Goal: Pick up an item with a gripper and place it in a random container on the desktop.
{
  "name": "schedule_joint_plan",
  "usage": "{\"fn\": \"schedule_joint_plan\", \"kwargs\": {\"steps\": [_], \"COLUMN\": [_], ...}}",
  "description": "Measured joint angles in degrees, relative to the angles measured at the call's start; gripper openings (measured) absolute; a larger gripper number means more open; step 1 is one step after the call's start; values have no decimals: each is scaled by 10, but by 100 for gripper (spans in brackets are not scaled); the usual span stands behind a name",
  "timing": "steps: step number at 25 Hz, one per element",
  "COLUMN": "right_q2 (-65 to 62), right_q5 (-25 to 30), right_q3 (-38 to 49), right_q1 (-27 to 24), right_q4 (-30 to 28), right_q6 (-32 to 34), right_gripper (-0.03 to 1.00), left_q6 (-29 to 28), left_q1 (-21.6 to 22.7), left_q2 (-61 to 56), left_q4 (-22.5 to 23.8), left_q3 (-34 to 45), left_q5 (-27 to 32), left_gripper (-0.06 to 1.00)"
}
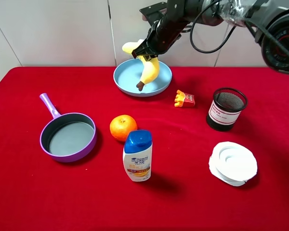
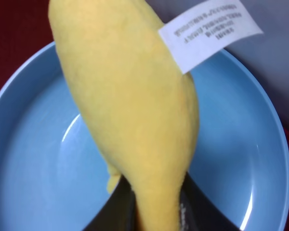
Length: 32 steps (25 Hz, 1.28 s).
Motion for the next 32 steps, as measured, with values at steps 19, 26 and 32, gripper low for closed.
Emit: {"fn": "schedule_joint_plan", "kwargs": {"steps": [19,26,32], "right_q2": [53,61,61], "right_q5": [-29,-41,-41], "right_q3": [-5,-5,-5], "right_q1": [-33,-33,-33], "right_q4": [10,13,13], "right_q6": [-5,-6,-6], "right_gripper": [9,9,9], "left_q6": [0,0,0], "left_q1": [0,0,0], "left_q2": [0,0,0], "left_q4": [0,0,0], "left_q3": [0,0,0], "left_q5": [0,0,0], "left_gripper": [99,99,99]}}
